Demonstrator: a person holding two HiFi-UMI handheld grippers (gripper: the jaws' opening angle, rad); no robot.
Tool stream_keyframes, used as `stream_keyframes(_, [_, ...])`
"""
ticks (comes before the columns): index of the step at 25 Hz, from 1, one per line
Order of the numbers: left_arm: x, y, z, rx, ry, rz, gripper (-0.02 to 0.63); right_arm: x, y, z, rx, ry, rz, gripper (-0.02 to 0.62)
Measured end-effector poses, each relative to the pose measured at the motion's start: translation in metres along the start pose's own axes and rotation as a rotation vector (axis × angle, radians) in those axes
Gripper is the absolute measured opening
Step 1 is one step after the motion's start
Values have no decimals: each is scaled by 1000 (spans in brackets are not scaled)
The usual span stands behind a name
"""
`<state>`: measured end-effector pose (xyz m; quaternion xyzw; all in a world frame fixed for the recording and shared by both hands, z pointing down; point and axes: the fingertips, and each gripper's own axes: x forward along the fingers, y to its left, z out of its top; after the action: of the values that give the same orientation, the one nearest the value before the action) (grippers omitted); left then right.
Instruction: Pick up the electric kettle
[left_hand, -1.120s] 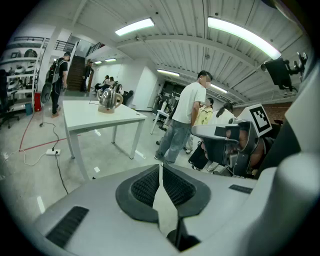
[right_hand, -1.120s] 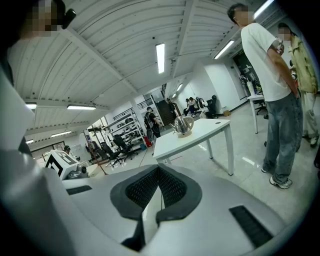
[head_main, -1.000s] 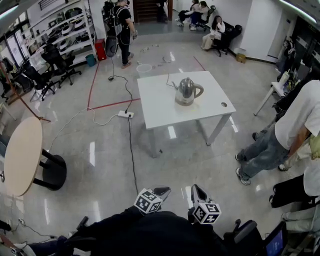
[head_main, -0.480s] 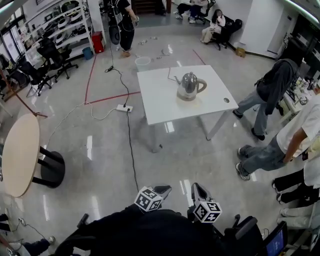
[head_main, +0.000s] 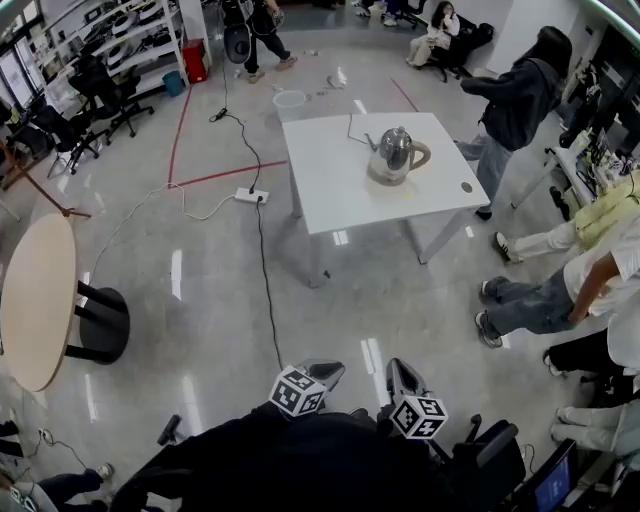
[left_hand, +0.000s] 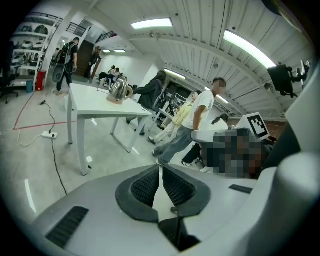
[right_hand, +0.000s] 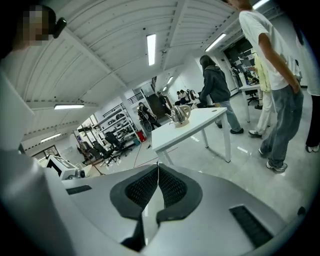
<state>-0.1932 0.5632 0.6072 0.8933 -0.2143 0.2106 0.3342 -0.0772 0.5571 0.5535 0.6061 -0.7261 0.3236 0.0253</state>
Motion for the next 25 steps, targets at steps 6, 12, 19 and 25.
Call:
stream_keyframes(6, [-9, 24, -7, 4, 17, -27, 37, 12, 16, -14, 13, 21, -36, 14])
stream_keyframes(12, [-4, 34, -2, -1, 31, -35, 37, 24, 12, -10, 19, 35, -50, 14])
stream_keyframes(19, [23, 68, 34, 7, 36, 54, 37, 85, -11, 17, 52, 54, 30, 14])
stream_keyframes(25, [57, 86, 79, -22, 5, 129, 37, 125, -37, 64, 27, 40, 112, 14])
